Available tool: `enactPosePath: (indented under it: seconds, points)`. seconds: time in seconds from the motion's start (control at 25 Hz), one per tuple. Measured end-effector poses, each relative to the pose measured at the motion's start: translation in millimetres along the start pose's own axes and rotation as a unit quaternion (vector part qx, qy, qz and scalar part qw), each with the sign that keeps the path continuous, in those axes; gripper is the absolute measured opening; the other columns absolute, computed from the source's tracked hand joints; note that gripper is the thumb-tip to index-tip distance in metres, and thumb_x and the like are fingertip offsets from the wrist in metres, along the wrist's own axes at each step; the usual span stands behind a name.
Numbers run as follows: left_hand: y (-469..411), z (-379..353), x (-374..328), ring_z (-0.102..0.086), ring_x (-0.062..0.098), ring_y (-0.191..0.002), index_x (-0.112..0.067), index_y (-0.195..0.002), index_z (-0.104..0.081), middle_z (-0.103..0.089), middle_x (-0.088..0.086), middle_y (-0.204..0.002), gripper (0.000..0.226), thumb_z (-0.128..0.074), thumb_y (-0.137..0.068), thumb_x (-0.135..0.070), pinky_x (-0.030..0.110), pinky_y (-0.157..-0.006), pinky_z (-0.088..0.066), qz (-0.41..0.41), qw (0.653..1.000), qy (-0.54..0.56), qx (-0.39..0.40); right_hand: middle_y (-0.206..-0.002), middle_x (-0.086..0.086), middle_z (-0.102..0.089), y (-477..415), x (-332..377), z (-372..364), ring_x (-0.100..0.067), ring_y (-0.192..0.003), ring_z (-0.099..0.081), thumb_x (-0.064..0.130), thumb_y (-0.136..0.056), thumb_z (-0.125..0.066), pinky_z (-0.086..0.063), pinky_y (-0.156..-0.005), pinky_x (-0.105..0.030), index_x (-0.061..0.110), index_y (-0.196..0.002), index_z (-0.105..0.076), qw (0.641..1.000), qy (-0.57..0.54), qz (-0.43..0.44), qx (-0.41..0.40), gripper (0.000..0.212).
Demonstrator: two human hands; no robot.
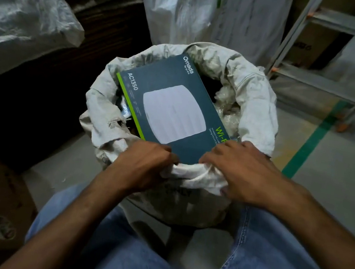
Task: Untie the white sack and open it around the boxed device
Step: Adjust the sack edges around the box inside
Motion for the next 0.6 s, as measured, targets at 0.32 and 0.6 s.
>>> enactPosePath:
  seconds: [0.32,0.6]
  points:
    - [15.5,-9.2,-6.9,-0.059,0.022,-0.113,-0.037,-0.134,-0.056,-0.059,-0.003,-0.119,0.083,-0.029,-0.078,-0.092,0.043,-0.093,-0.048,0.039,0.993,0.097,0.047,-0.077,-0.002,-0.051,5.0,4.7,-2.6,-0.025,-0.064,-0.055,-0.002,-0.071,-0.067,-0.023,-0.048,-0.034,0.02,-0.087,-0.049,0.965,0.116,-0.04,-0.232,0.032]
    - [-41.1,-28.0,-41.2,-0.065,0.027,-0.107,-0.028,-0.114,-0.063,-0.066,-0.002,-0.11,0.046,-0.065,-0.083,-0.061,0.034,-0.071,-0.043,0.001,0.992,0.103,0.07,-0.101,0.007,-0.055,27.0,-6.6,-21.9,-0.02,-0.093,-0.06,0.027,-0.077,-0.069,-0.046,-0.065,-0.037,0.028,-0.104,-0.054,0.998,-0.034,0.006,-0.053,0.031]
Point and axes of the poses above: each hand's wrist, its own y-axis away from the middle knuckle, its own z-axis out of the back of the hand, x = y × z, the point moved 10 cm from there along -y, towards the middle knuckle
